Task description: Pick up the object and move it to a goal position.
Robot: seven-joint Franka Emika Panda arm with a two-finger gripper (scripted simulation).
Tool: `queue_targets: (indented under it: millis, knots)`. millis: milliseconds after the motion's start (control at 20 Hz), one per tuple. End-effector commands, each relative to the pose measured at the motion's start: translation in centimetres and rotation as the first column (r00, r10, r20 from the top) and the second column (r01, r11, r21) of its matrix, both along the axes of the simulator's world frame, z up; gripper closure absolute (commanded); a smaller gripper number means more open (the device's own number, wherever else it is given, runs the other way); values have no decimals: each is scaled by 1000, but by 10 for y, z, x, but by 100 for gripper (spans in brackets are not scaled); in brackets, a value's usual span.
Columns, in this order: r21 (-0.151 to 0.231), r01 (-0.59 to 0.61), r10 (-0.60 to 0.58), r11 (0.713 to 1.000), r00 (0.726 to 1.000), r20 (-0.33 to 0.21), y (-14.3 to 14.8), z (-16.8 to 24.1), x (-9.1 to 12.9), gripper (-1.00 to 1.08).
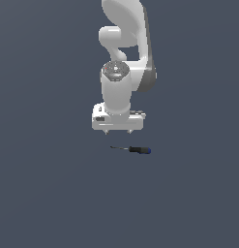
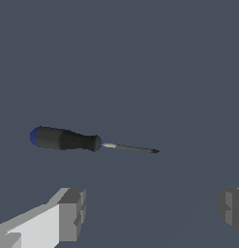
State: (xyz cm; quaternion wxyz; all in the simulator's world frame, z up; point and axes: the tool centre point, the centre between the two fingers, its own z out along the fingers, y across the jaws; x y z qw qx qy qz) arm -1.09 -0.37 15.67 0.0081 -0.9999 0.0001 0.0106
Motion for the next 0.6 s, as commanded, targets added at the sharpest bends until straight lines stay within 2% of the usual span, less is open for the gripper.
queue_targets:
  millis: [0, 550]
  knots:
    - [0, 0, 0, 1000, 1000, 0, 0, 0, 0, -92]
    - [-29, -13, 13, 999, 1000, -13, -17, 1, 2, -92]
